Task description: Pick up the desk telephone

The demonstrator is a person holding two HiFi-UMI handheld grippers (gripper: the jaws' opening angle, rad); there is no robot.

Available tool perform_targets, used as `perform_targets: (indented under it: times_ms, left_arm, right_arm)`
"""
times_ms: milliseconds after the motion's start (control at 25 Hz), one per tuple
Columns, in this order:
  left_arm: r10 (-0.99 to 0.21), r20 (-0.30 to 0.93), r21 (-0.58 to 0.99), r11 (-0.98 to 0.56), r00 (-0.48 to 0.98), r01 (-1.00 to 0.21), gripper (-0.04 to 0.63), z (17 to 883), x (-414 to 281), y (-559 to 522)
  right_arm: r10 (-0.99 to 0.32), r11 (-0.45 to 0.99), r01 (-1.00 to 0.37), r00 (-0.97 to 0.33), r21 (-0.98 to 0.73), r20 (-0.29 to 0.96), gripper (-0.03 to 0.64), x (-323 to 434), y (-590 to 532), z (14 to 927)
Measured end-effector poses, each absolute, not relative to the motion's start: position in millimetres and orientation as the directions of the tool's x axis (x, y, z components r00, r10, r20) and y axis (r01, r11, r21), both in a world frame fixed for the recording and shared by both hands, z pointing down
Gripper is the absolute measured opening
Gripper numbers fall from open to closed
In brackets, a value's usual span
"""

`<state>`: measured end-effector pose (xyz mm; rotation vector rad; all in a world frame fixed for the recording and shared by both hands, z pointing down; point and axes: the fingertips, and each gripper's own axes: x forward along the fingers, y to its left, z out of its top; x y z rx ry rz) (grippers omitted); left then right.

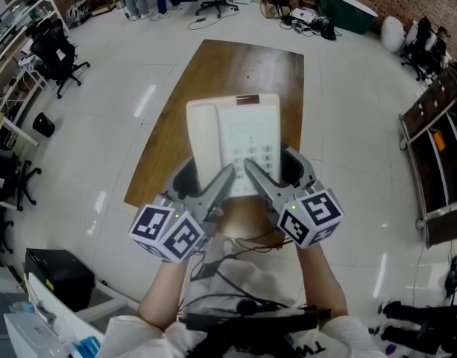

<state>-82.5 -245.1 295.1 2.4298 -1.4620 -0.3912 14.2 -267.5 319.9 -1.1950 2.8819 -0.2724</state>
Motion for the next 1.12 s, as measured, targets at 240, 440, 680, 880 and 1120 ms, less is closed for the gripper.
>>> perform_targets:
  times_ms: [240, 440, 680, 880, 1120]
  left_arm:
    - [-0.9, -0.108, 0.351, -0.432, 0.422, -0.831, 0.325, 279, -82, -230]
    - [-0.908, -0.114, 0.339, -0.418, 0.404, -0.843, 0.325, 272, -85, -223]
    - [-0.905, -0.126, 0.334, -0.425, 0.407, -0.841, 0.325, 269, -84, -221]
    - [-0.9, -0.134, 0.332, -0.436, 0.416, -0.836, 0.324, 265, -76, -226]
    - [-0.898, -0.125, 0.336, -0.439, 0.422, -0.834, 0.325, 263, -68, -234]
  right_arm:
    - [-0.685, 0.716, -0.678, -0.728, -0.164, 0.02, 0.318, 13, -256, 305]
    - [-0.672, 0.73, -0.663, -0.741, -0.165, 0.003, 0.318, 9, -251, 299]
    - [-0.675, 0.73, -0.667, -0.738, -0.151, -0.007, 0.318, 10, -249, 294]
    - [-0.683, 0.724, -0.675, -0.73, -0.144, -0.014, 0.318, 19, -254, 289]
    - [-0.69, 0.717, -0.681, -0.724, -0.15, -0.009, 0.318, 27, -260, 288]
